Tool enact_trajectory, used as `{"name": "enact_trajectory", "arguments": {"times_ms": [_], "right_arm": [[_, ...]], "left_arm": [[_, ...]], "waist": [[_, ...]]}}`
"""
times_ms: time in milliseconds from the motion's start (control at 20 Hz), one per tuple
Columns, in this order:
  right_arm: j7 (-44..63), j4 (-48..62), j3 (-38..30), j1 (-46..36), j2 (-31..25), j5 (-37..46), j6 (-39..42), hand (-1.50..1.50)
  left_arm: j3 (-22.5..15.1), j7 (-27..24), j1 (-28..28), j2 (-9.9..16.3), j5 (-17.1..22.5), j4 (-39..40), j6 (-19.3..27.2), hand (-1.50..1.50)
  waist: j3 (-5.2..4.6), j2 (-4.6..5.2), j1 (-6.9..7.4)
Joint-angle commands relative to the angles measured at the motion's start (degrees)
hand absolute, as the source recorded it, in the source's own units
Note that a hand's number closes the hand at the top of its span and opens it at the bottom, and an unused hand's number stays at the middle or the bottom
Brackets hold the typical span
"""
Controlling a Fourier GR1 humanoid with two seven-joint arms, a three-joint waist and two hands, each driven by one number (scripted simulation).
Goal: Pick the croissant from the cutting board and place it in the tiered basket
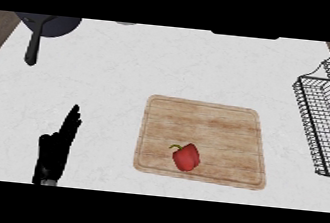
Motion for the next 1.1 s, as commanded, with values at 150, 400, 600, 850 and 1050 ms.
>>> {"name": "enact_trajectory", "arguments": {"times_ms": [150,400,600,850,1050], "right_arm": [[1.94,7.88,-4.21,1.06,2.32,-5.97,-16.18,1.50],[-3.06,10.81,-8.55,-0.98,3.35,-15.14,-27.84,-1.50],[-8.31,8.09,-9.96,0.78,2.78,-22.09,-33.32,-1.50],[-10.04,2.34,-7.44,2.35,5.14,-22.98,-41.64,-1.50],[-5.51,-6.00,-9.51,4.61,2.77,-14.85,-44.14,-1.50]], "left_arm": [[-0.17,2.43,-0.68,-0.86,-0.99,-1.02,1.31,0.00],[-0.95,0.02,-2.13,-2.26,-1.78,3.32,1.33,0.00],[-0.40,-1.70,1.15,-1.11,-1.08,1.20,0.23,0.00],[0.73,0.98,0.91,0.21,0.08,-0.14,-1.10,0.00],[1.03,1.56,-1.15,-0.61,-1.02,-0.23,1.10,0.00]], "waist": [[-0.02,0.12,0.09],[-0.03,0.23,-0.07],[-0.05,0.00,-0.19],[-0.08,-0.10,-0.34],[-0.13,-0.22,-0.98]]}}
